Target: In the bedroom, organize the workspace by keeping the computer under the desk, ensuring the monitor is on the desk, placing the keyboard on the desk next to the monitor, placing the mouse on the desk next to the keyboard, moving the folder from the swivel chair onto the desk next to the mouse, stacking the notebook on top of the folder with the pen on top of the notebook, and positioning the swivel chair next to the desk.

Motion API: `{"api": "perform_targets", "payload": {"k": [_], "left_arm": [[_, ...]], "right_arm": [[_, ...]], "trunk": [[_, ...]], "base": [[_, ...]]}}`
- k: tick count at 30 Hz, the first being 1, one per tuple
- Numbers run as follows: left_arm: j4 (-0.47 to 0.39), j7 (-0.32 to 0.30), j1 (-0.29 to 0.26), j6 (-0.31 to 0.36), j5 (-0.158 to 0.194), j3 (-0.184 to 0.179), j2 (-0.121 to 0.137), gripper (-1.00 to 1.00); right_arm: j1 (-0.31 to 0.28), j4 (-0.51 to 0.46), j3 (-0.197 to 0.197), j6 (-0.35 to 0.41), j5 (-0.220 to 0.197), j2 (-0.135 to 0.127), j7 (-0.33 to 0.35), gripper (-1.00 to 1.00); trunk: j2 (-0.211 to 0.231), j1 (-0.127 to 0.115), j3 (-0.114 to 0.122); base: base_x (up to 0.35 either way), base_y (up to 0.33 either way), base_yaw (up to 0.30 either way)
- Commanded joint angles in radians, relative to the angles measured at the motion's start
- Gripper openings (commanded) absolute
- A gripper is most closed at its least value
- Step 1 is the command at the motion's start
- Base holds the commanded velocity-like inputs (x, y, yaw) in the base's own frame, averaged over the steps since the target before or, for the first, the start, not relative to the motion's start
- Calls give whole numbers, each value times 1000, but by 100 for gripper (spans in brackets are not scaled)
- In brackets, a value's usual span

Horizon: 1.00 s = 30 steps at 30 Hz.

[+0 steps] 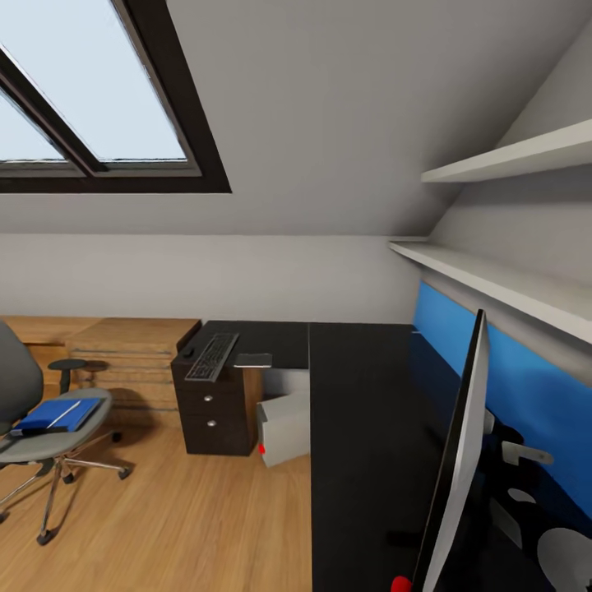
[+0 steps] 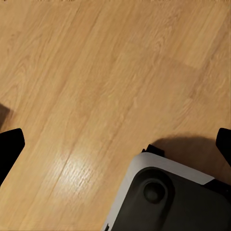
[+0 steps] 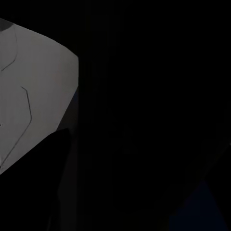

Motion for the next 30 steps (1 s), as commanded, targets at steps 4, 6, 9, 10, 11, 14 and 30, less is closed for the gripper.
{"api": "perform_targets", "payload": {"k": [4, 6, 9, 10, 11, 14, 30], "left_arm": [[-2, 7, 0, -4, 11, -9, 2, 100], [-2, 7, 0, -4, 11, -9, 1, 100], [-2, 7, -1, -4, 11, -9, 1, 100], [-2, 7, -1, -5, 11, -9, 1, 100], [-2, 7, -1, -5, 11, -9, 0, 100], [-2, 7, 0, -4, 11, -9, 1, 100], [-2, 7, 0, -4, 11, -9, 1, 100]], "right_arm": [[1, 5, 12, 2, -16, 18, -3, -100], [1, 4, 13, 2, -16, 18, -3, -100], [1, 4, 13, 2, -16, 18, -3, -100], [1, 5, 13, 2, -16, 18, -3, -100], [1, 5, 13, 2, -16, 18, -3, -100], [1, 4, 13, 2, -16, 18, -3, -100], [1, 3, 13, 1, -16, 18, -4, -100]], "trunk": [[0, 1, -2], [0, 1, -2], [0, 1, -2], [0, 1, -2], [0, 1, -2], [0, 1, -2], [0, 1, 2]], "base": [[106, 0, 0], [31, 0, 0], [22, 0, 0], [74, -5, 0], [129, -28, 0], [189, -67, 0], [26, -11, -50]]}}
